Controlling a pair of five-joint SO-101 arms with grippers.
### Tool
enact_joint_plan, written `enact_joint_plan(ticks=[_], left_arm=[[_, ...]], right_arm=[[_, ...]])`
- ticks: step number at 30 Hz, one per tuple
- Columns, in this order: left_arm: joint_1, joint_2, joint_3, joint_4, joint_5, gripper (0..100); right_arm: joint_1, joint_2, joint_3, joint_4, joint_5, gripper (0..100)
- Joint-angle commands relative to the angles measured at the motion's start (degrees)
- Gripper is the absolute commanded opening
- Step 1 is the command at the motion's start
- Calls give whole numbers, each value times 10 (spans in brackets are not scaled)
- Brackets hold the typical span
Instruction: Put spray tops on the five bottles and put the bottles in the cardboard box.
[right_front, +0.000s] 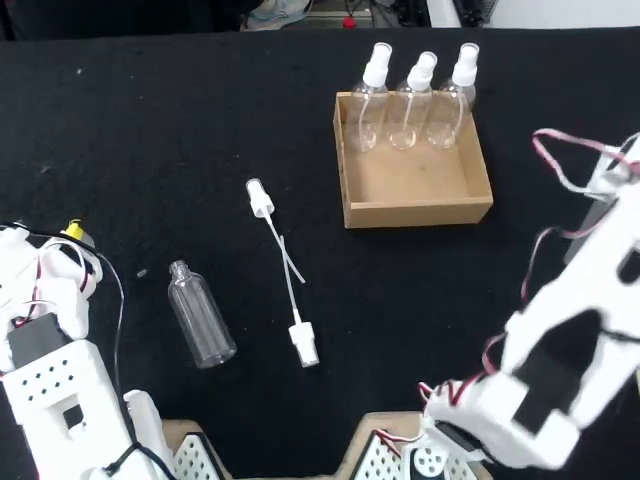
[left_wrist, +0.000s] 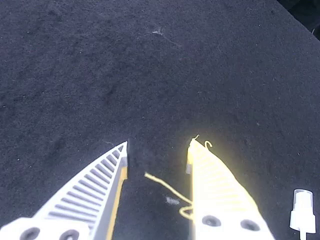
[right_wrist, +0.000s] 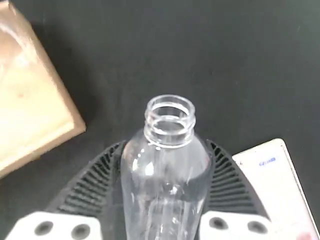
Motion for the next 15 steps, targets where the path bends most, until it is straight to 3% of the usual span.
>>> enact_joint_plan(ticks=[1,10,15], left_arm=[[7,0,-4,-11,3,188],[7,0,-4,-11,4,188],[7,0,-4,-11,4,188]], right_arm=[[-11,-98,255,-261,4,141],[-10,-116,594,-756,-11,144],[-12,-116,713,-946,-12,142]])
